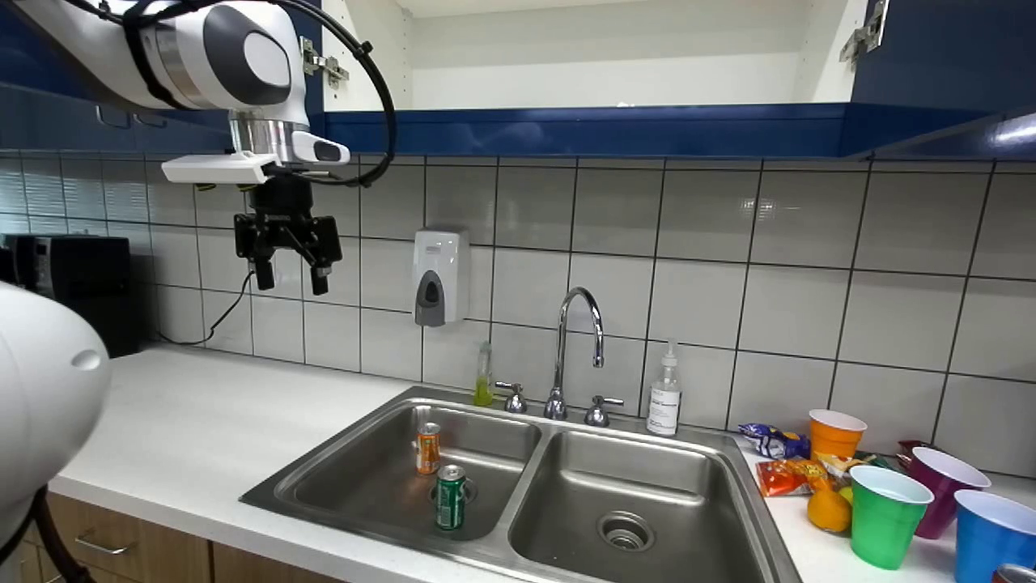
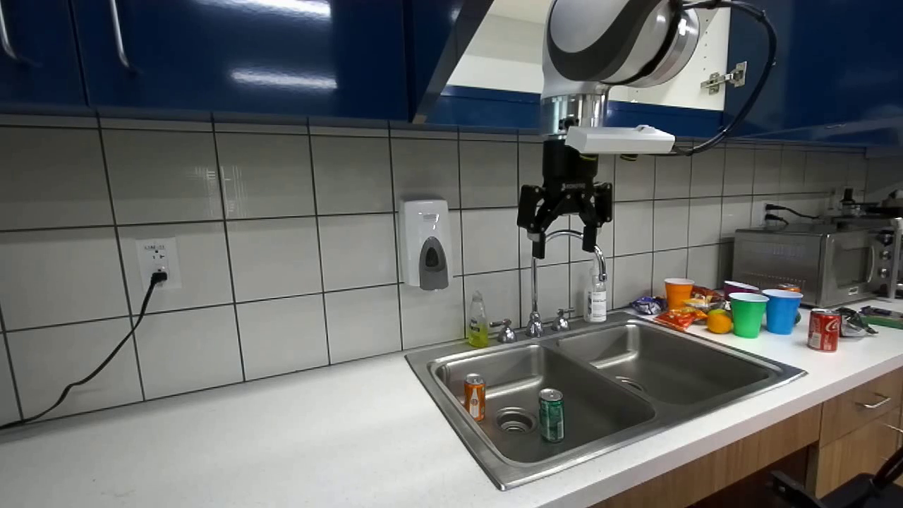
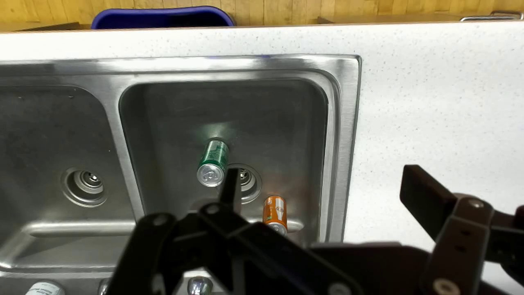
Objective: Move the green soda can to the open cabinet
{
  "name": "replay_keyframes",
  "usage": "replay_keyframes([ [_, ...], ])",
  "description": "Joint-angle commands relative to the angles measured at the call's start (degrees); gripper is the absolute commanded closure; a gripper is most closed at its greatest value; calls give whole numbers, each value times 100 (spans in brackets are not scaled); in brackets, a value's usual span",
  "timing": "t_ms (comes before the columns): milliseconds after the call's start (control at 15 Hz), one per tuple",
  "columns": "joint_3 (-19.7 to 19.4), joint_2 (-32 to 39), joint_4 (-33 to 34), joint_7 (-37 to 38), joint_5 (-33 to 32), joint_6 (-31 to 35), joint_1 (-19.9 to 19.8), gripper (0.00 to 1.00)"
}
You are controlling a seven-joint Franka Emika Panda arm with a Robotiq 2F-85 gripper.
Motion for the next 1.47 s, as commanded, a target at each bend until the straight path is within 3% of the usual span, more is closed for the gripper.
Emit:
replay_keyframes([
  [0, 19, 0, 12, -9, 11, -16, -21, 0],
  [1400, 0, 147, -165, 49, -48, 197, -96, 0],
])
